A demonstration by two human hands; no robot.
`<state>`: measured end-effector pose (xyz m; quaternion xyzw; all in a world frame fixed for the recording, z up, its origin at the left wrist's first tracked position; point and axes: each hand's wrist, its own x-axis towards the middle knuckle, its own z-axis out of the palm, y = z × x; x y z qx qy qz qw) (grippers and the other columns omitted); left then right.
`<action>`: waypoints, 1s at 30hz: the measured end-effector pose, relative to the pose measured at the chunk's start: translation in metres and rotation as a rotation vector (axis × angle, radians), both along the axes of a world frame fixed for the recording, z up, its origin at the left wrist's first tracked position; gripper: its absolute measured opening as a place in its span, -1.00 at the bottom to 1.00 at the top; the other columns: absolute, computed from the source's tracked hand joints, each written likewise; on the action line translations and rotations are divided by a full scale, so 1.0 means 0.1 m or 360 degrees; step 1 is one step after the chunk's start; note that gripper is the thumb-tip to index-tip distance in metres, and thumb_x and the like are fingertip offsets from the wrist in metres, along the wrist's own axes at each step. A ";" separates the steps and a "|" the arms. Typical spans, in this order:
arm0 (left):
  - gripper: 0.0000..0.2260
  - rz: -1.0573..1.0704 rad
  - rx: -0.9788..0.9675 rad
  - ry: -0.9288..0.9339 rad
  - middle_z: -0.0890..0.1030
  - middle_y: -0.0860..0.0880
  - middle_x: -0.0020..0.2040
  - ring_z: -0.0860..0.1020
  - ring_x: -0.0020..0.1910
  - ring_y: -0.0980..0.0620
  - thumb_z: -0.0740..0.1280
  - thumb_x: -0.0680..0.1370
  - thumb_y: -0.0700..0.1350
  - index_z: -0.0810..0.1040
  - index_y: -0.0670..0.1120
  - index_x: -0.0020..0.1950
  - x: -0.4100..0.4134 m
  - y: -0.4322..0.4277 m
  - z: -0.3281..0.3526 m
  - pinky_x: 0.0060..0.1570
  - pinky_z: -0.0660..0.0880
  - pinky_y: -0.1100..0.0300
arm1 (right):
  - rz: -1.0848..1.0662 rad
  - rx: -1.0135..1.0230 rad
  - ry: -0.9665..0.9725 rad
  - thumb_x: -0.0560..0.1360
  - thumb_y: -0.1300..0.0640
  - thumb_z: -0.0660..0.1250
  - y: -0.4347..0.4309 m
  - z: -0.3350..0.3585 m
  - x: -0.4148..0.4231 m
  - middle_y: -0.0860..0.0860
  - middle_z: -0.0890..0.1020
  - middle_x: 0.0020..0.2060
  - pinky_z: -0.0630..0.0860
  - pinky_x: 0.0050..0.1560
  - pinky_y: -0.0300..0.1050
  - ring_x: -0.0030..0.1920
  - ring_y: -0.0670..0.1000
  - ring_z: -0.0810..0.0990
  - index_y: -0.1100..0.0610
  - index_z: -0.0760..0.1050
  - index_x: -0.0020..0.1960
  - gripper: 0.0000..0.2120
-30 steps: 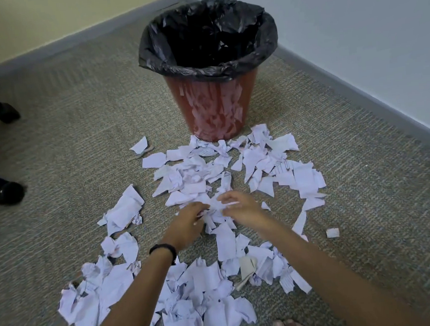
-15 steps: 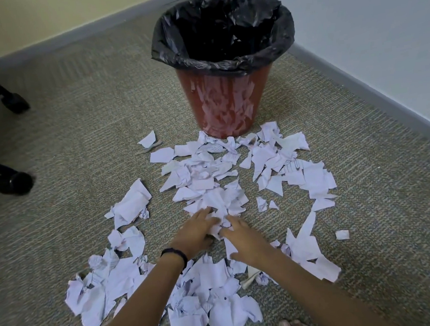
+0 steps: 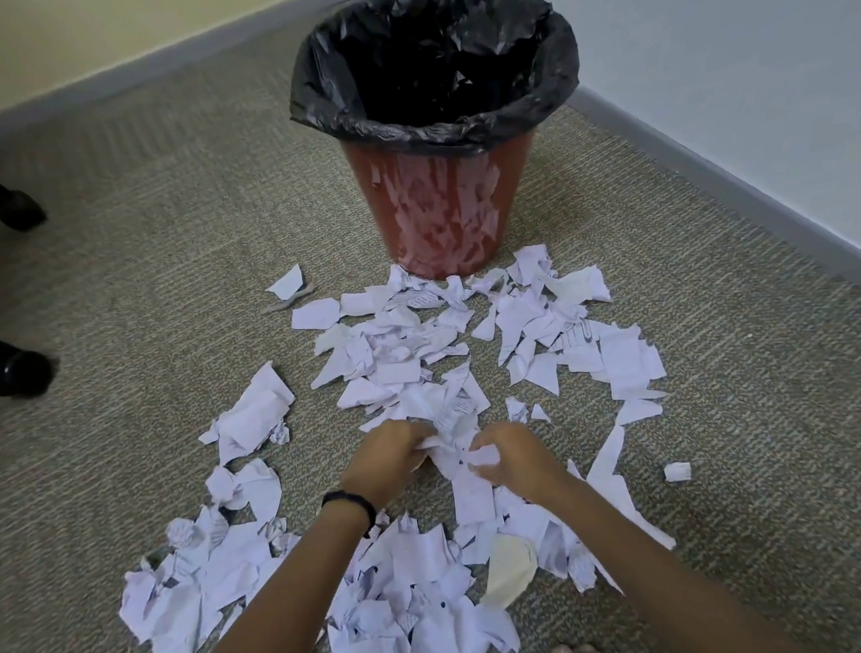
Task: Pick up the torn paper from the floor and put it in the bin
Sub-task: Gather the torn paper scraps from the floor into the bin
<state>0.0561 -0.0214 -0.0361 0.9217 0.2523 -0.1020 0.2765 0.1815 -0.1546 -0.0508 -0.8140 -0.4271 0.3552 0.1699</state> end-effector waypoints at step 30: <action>-0.75 0.1210 -0.0873 -0.0979 0.50 -0.09 0.29 0.49 0.12 0.03 0.16 0.63 -0.20 0.46 -0.14 0.29 0.61 0.79 0.83 0.02 0.49 0.21 | -0.1073 0.1595 0.0778 0.57 0.37 0.10 0.97 2.02 1.05 0.07 0.59 0.06 0.62 -0.03 -0.16 -0.08 -0.07 0.63 0.16 0.51 0.08 -0.74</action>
